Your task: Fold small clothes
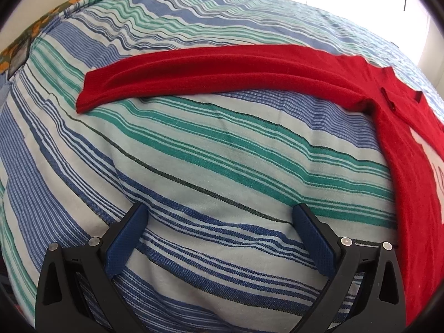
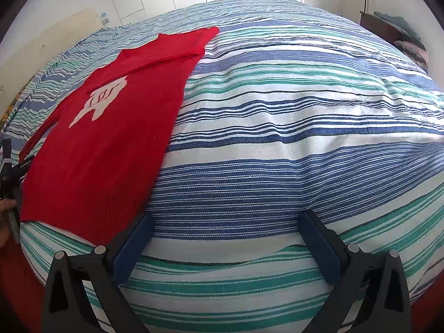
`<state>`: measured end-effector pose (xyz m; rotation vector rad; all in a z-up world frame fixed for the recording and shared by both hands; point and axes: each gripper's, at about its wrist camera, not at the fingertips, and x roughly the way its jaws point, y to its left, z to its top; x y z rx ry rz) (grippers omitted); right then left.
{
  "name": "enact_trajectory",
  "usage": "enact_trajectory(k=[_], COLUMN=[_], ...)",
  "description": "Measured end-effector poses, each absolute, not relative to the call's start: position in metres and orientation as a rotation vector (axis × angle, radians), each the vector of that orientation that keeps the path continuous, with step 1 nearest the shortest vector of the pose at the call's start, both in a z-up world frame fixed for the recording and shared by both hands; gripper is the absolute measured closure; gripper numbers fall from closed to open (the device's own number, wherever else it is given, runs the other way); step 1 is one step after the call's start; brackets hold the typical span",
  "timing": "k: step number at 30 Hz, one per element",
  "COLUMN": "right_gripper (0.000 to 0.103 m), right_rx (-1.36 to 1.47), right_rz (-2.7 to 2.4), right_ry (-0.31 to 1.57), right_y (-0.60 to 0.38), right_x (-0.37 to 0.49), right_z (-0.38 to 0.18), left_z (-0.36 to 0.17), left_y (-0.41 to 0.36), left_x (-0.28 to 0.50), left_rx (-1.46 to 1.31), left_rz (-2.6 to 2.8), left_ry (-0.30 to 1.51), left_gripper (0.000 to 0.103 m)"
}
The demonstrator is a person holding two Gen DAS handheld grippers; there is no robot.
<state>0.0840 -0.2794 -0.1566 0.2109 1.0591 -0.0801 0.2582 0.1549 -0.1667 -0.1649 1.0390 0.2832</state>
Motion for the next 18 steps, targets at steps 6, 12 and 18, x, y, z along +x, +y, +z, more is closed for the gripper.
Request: enact_trajectory(k=[6, 12, 18], right_gripper=[0.0, 0.0, 0.0], right_rx=[0.211, 0.182, 0.178], right_rz=[-0.082, -0.094, -0.098], right_ry=[1.06, 1.066, 1.069], right_y=[-0.28, -0.277, -0.277], right_x=[0.084, 0.085, 0.086], right_z=[-0.157, -0.158, -0.158], left_z=[-0.123, -0.138, -0.184], left_y=[0.202, 0.306, 0.375], left_x=[0.264, 0.26, 0.263], left_rx=[-0.626, -1.259, -1.48], left_rz=[0.103, 0.095, 0.223], left_ry=[1.071, 0.773, 0.684], left_gripper=[0.002, 0.007, 0.04])
